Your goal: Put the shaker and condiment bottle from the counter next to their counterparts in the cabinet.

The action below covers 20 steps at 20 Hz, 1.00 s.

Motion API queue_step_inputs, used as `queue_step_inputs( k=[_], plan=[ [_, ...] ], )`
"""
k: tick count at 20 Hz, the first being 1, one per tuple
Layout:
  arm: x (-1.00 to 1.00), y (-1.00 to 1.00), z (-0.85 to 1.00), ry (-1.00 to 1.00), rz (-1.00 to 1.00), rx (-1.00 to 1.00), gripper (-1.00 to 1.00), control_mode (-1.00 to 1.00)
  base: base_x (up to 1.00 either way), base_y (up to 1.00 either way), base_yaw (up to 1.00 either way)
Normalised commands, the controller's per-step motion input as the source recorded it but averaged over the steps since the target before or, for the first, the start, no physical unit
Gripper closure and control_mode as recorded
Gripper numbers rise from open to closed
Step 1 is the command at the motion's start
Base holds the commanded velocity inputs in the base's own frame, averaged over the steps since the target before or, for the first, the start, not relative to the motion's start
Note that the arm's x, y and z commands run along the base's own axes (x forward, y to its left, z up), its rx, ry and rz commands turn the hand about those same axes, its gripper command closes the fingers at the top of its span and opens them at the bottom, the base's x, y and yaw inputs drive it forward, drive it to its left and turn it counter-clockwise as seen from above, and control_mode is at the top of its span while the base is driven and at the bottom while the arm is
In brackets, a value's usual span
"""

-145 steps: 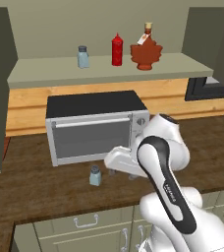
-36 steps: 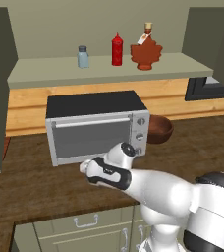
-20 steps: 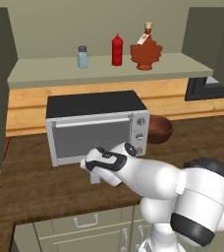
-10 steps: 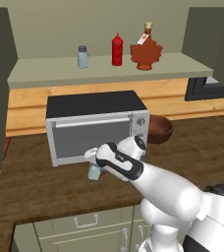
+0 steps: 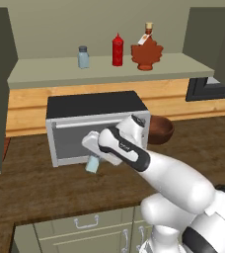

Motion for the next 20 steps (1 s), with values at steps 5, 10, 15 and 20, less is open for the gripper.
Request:
queue_step_inputs(
  k=[5, 10, 15, 20],
  plan=[
    [-0.10, 0.04, 0.40, -0.02, -0.05, 0.03, 1.00, -1.00, 0.00, 0.00, 0.00],
    [0.00, 0.18, 0.48, -0.03, -0.11, -0.02, 1.00, -1.00, 0.00, 0.00, 0.00],
    [0.00, 0.11, 0.72, 0.01, -0.12, -0.01, 1.00, -1.00, 0.00, 0.00, 0.00],
    [0.00, 0.00, 0.82, 0.06, -0.08, 0.00, 1.00, -1.00, 0.00, 0.00, 0.00]
  ],
)
